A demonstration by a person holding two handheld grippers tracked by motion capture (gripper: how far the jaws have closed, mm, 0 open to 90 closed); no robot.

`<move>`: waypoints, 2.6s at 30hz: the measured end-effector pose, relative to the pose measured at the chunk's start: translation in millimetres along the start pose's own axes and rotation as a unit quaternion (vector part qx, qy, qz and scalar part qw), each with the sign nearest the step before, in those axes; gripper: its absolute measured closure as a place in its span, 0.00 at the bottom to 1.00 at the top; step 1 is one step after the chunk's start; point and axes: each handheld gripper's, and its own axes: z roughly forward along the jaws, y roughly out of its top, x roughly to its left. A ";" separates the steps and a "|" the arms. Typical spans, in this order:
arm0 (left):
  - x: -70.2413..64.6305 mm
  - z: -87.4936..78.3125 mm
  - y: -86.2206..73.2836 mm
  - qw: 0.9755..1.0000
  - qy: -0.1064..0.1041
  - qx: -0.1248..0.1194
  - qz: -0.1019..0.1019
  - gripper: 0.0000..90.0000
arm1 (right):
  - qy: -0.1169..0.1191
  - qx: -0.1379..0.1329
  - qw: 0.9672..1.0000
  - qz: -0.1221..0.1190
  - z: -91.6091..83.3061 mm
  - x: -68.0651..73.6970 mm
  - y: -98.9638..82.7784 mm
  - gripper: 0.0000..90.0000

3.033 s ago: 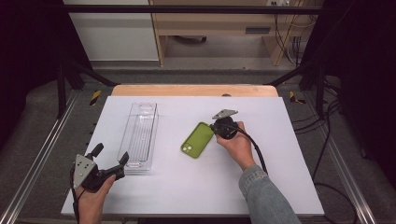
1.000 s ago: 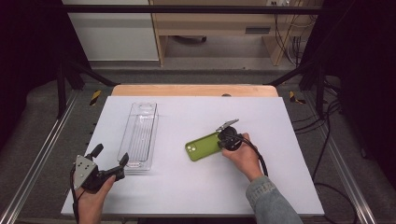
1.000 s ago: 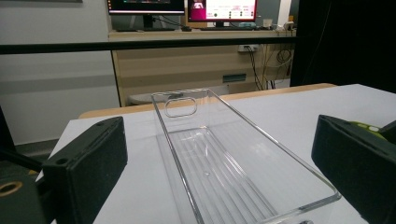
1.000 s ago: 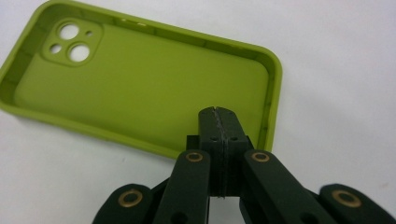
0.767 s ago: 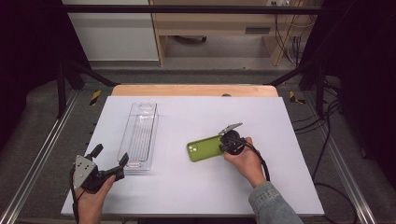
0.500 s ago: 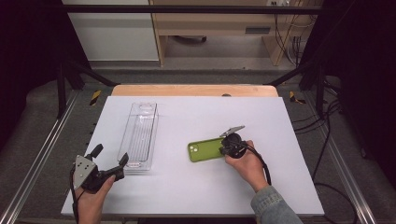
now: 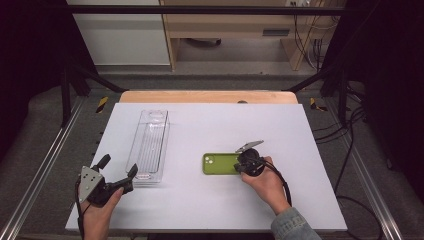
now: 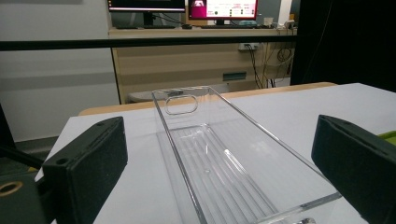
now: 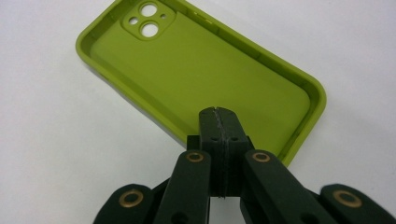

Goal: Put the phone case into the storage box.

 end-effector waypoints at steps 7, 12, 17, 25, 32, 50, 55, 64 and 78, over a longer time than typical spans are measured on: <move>0.1 -0.3 0.2 1.000 0.000 -0.001 0.001 0.03 | 0.001 -0.018 1.000 0.008 -5.0 -1.5 -0.5 1.00; -0.3 0.0 0.1 1.000 0.000 0.000 0.000 0.03 | -0.012 -0.060 0.998 0.028 -14.9 -10.4 0.2 0.88; -1.1 0.1 0.0 1.000 -0.002 0.001 0.002 0.03 | -0.038 -0.082 0.995 0.038 -23.8 -17.0 2.4 0.67; -3.0 -0.7 0.0 1.000 -0.003 0.002 0.003 0.03 | -0.075 -0.093 0.991 0.058 -27.2 -25.7 6.7 0.33; -3.0 -0.5 -0.4 1.000 -0.003 0.002 0.003 0.03 | -0.086 -0.080 0.989 0.087 -21.8 -35.3 6.1 0.15; -5.9 1.5 -0.5 1.000 -0.010 0.002 0.005 0.03 | -0.067 -0.049 0.990 0.114 -10.9 -36.8 6.0 0.70; -6.6 1.6 -0.4 1.000 -0.010 0.003 0.007 0.03 | -0.060 -0.043 0.989 0.129 -3.8 -36.3 0.8 0.76; -6.9 2.0 -0.7 1.000 -0.010 0.005 0.009 0.03 | -0.051 -0.037 0.988 0.142 1.1 -37.0 -4.7 0.85; -9.7 2.5 0.0 1.000 -0.014 0.005 0.008 0.04 | -0.050 -0.035 0.981 0.182 4.6 -34.8 -8.5 0.91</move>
